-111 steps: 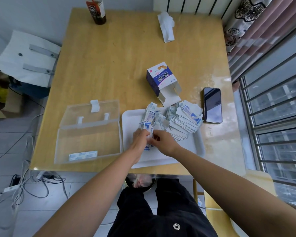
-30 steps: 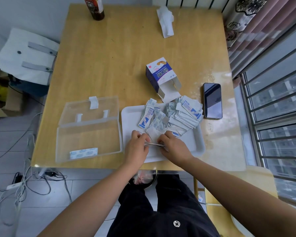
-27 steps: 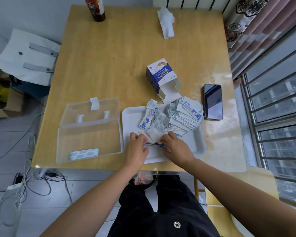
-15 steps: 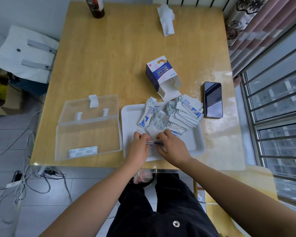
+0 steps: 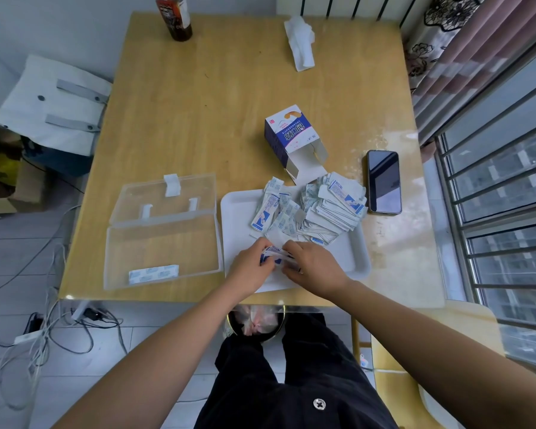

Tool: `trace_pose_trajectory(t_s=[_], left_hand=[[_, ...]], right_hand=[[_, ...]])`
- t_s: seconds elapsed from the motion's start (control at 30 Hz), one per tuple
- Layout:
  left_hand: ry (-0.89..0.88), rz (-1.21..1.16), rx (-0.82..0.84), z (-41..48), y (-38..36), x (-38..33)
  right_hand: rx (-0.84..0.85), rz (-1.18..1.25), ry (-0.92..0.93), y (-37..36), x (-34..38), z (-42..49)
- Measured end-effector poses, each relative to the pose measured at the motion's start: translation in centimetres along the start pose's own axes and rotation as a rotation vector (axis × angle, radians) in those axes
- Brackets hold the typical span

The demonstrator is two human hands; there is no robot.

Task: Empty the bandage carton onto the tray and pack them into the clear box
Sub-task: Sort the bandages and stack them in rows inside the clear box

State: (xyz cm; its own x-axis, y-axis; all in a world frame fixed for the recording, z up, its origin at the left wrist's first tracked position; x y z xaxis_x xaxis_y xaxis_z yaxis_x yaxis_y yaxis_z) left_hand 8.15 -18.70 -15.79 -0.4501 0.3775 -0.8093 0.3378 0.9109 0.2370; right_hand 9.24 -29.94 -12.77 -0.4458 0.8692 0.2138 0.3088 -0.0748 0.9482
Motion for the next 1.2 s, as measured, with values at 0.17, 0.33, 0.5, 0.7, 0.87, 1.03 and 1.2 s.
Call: trace_pose_trajectory(t_s=[0.17, 0.33, 0.5, 0.7, 0.87, 1.03, 1.2], left_hand=[[0.127, -0.213, 0.006, -0.6, -0.1, -0.8], [0.103, -0.262, -0.138, 0.0, 1.0, -0.8], [0.093, -0.222, -0.094, -0.1, 0.5, -1.1], [0.005, -0.122, -0.170, -0.4, 1.3, -2.2], [-0.113, -0.040, -0.350, -1.4, 3.9, -4.1], [-0.210, 0.048, -0.492, -2.7, 7.6, -6.0], [-0.230, 0.087, -0.626, -4.4, 12.0, -5.9]], right_hand=[[0.109, -0.003, 0.021, 0.0, 0.7, 0.1], [0.171, 0.184, -0.105, -0.1, -0.3, 0.0], [0.252, 0.275, -0.087, -0.3, 0.3, -0.3], [0.258, 0.443, -0.109, 0.5, 0.6, -0.3], [0.216, 0.619, -0.096, 2.2, 1.6, 0.0], [0.191, 0.730, -0.053, 4.1, 3.9, 1.8], [0.201, 0.672, 0.042, 6.2, 6.9, 4.6]])
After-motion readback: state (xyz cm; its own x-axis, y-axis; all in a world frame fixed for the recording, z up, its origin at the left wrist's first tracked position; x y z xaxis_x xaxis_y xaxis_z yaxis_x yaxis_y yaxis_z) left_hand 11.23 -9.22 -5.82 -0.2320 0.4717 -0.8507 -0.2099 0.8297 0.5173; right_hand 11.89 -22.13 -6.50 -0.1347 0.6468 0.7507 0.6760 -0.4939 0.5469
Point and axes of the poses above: each hand's wrist, its own z-axis towards the middle knuckle, its own y-axis out of the back of the hand, x = y × z, the point moved 9 cm from there along z, towards the middle knuckle, and after that the axes turned 15 degrees about -z, right-handed, at the moved point
